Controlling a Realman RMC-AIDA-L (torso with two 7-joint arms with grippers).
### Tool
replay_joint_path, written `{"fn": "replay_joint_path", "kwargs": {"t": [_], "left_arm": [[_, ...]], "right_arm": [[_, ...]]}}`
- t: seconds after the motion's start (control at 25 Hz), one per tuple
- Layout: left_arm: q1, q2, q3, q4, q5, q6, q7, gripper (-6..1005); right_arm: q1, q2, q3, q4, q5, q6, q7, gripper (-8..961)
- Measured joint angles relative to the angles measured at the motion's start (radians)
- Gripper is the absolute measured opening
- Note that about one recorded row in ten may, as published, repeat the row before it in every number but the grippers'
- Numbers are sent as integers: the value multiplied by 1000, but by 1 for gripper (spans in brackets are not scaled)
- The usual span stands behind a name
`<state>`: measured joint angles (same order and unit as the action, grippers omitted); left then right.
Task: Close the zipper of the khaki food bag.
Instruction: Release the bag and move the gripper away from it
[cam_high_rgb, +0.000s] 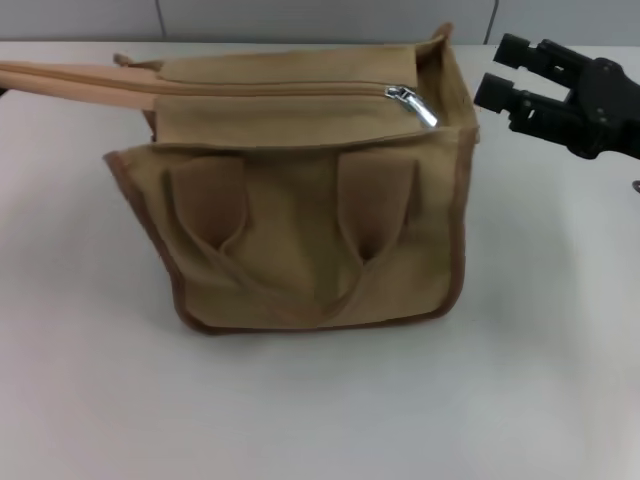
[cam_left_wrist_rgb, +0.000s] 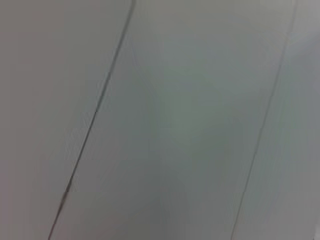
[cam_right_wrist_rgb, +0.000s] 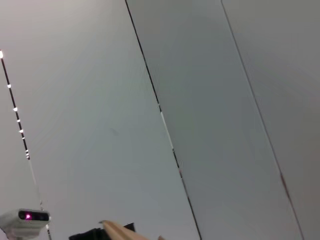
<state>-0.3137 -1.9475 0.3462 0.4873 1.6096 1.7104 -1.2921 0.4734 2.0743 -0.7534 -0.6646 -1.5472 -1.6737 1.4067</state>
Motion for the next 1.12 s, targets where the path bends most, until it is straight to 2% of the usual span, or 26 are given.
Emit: {"fn": "replay_joint_path", "kwargs": {"t": [0.04,0.08,0.16,0.36,0.44,0.56,0.84,0.96,1.12], "left_arm": [[7,23,-5,0,-4,30,-49,576],[7,23,-5,0,-4,30,-49,619],[8,44,-16,-4,-9,86,-103,703],[-22,53,-40,1,-11,172,-185,843],[-58,57,-42,7,-13,191,-235,841],[-79,60,-38,7,-13,195,-261,838],[-167,58,-24,40,2,214,-315,836],[-177,47,23,98,52,210,-264,836],[-159,50,74,172,122,195,-217,835]], "right_arm": [[-3,-2,0,14,6,0,-29,812],[-3,-2,0,14,6,0,-29,812],[-4,-1,0,19,8,0,-55,812],[-9,2,10,30,19,-1,-84,812],[-9,2,11,32,19,-4,-84,812],[-8,2,11,33,19,-5,-87,812],[-15,3,11,44,27,-17,-109,812],[-16,4,11,53,37,-18,-122,812],[-4,3,5,58,43,-27,-167,811]]}}
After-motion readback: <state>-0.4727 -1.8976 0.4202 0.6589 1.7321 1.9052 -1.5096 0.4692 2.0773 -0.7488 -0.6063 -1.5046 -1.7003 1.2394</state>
